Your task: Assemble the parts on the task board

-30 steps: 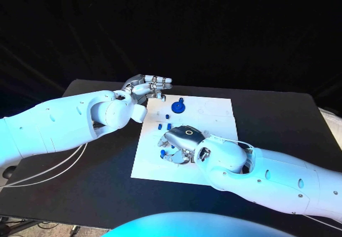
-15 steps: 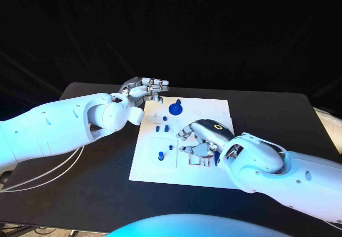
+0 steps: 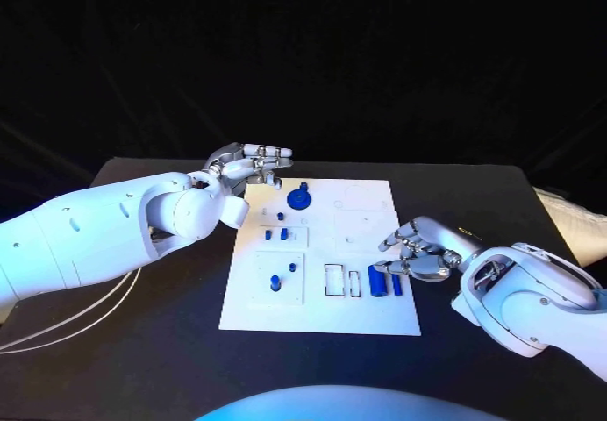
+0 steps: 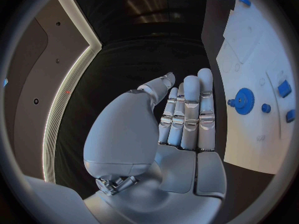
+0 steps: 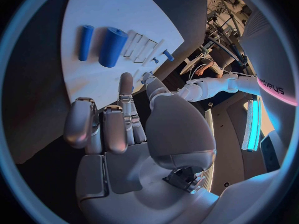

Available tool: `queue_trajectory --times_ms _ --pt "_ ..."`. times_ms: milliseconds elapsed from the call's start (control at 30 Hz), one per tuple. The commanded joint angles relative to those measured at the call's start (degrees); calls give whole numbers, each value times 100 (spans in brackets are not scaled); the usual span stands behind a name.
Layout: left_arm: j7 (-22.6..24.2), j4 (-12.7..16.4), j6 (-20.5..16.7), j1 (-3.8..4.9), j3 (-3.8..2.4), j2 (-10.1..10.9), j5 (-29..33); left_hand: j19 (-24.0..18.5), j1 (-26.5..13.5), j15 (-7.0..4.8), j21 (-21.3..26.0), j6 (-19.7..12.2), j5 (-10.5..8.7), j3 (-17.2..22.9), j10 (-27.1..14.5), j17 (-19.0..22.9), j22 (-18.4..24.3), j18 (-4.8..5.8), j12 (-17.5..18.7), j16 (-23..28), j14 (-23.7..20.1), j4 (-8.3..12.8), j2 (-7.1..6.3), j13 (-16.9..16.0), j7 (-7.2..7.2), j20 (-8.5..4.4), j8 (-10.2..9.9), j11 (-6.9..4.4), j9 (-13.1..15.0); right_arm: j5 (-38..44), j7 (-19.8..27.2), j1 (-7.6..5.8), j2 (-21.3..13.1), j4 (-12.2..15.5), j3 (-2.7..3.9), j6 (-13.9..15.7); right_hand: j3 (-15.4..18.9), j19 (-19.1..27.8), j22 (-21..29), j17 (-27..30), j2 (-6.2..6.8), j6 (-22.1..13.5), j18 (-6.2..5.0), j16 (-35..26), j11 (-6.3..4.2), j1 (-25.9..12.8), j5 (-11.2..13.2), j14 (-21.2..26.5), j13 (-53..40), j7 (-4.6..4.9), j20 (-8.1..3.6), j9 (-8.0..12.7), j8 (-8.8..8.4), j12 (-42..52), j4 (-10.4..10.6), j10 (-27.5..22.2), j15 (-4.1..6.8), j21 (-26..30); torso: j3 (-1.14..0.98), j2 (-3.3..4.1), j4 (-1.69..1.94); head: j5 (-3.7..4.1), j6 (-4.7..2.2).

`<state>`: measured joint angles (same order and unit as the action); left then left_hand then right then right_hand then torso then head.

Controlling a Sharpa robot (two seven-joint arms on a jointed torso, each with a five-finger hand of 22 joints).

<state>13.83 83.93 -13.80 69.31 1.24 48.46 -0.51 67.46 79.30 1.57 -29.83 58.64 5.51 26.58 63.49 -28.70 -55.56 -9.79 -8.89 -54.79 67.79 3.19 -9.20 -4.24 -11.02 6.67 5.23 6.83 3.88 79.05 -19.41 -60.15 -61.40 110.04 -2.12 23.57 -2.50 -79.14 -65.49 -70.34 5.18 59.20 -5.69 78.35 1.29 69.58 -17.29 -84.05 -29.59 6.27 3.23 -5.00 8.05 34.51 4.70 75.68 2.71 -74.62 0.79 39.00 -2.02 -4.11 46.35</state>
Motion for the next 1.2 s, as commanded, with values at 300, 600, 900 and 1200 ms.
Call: queue_trajectory --times_ms 300,600,900,1200 --pt "51 0 97 -4 16 -24 -19 -9 -29 -4 15 -49 -21 -28 -39 8 8 -65 -37 -2 -23 -5 36 8 2 38 -4 -3 -5 302 -1031 86 -17 6 -26 -341 592 -102 -288 -219 -115 -13 113 191 -11 -60 -25 -327 -2037 -29 -14 -74 281 1645 595 5 31 -195 3 -31 -55 65 -16" --pt "39 10 109 -10 19 2 -19 -8 -27 -3 20 -44 -20 -35 -36 11 13 -66 -51 -4 -25 -6 46 5 3 39 3 -5 -2 544 -1221 179 186 -97 -28 -594 752 -110 -332 -264 -180 48 118 234 -32 55 -24 -329 -2385 -57 -20 -119 405 1871 738 18 42 -223 11 -22 -71 74 6" --pt "37 17 117 -10 19 17 -19 -8 -27 -3 20 -44 -20 -35 -36 11 13 -66 -51 -4 -25 -6 46 5 3 39 3 -5 -2 671 -1213 353 445 -289 -28 -626 788 -112 -344 -285 -223 69 120 251 -41 107 -71 -331 -2415 -67 -22 -133 438 1859 774 3 50 -230 9 -23 -50 78 35" --pt "29 16 127 -11 19 22 -19 -8 -27 -3 20 -44 -20 -35 -36 11 13 -66 -51 -4 -25 -6 46 5 3 39 3 -5 -2 699 -1227 392 580 -406 -27 -715 815 -112 -351 -298 -254 86 121 261 -45 119 -98 -332 -2455 -73 -24 -142 458 1870 810 3 53 -235 20 -22 -33 87 52"
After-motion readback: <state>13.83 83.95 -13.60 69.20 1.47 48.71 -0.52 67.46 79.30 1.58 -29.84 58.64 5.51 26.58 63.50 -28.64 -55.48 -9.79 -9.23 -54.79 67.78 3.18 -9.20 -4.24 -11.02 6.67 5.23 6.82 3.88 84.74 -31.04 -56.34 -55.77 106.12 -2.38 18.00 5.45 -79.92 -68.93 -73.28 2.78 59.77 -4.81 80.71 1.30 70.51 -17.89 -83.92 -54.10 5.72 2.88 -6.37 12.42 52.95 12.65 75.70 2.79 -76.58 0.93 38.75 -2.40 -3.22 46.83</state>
